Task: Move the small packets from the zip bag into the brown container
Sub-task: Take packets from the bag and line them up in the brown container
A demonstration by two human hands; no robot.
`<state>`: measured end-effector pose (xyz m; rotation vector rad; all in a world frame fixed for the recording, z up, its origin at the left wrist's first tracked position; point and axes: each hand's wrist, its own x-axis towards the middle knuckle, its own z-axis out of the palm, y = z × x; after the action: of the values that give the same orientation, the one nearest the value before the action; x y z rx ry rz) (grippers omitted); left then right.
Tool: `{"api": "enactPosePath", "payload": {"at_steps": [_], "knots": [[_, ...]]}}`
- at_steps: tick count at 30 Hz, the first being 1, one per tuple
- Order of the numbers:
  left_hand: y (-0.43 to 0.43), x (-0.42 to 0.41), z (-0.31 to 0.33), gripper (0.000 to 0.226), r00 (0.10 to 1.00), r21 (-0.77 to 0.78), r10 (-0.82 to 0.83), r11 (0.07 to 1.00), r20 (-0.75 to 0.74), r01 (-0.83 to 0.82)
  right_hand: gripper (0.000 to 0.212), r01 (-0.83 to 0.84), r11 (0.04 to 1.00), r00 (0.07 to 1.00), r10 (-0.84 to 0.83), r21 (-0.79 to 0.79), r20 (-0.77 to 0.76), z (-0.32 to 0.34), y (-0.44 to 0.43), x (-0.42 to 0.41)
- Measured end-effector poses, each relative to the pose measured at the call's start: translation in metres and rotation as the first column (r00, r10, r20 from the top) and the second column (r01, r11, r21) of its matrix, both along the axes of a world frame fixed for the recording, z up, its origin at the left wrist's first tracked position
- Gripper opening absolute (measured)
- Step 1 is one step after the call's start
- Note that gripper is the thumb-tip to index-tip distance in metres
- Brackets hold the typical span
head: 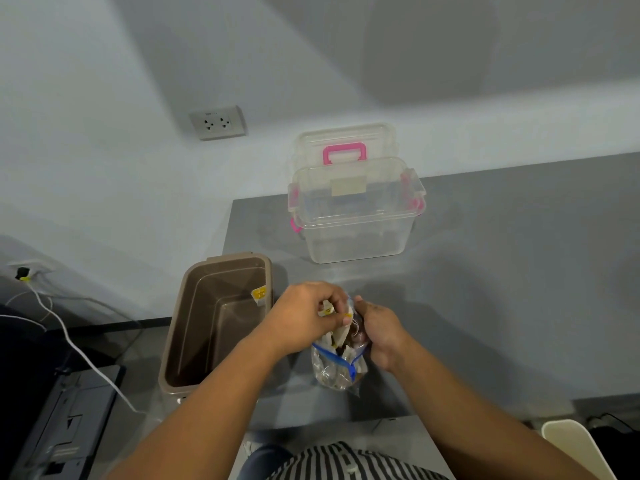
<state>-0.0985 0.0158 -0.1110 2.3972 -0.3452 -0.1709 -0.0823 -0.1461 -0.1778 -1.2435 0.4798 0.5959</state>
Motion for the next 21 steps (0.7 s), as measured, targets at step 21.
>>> {"api": "enactPosePath", "payload": {"at_steps": [21], "knots": [[0.009, 0.014, 0.005, 0.013, 0.997, 0.17, -0.045, 0.985, 0.064, 0.033, 0.038, 0.036, 0.999, 0.999, -0.038, -0.033, -0.035, 0.007, 0.006, 0.006]]}}
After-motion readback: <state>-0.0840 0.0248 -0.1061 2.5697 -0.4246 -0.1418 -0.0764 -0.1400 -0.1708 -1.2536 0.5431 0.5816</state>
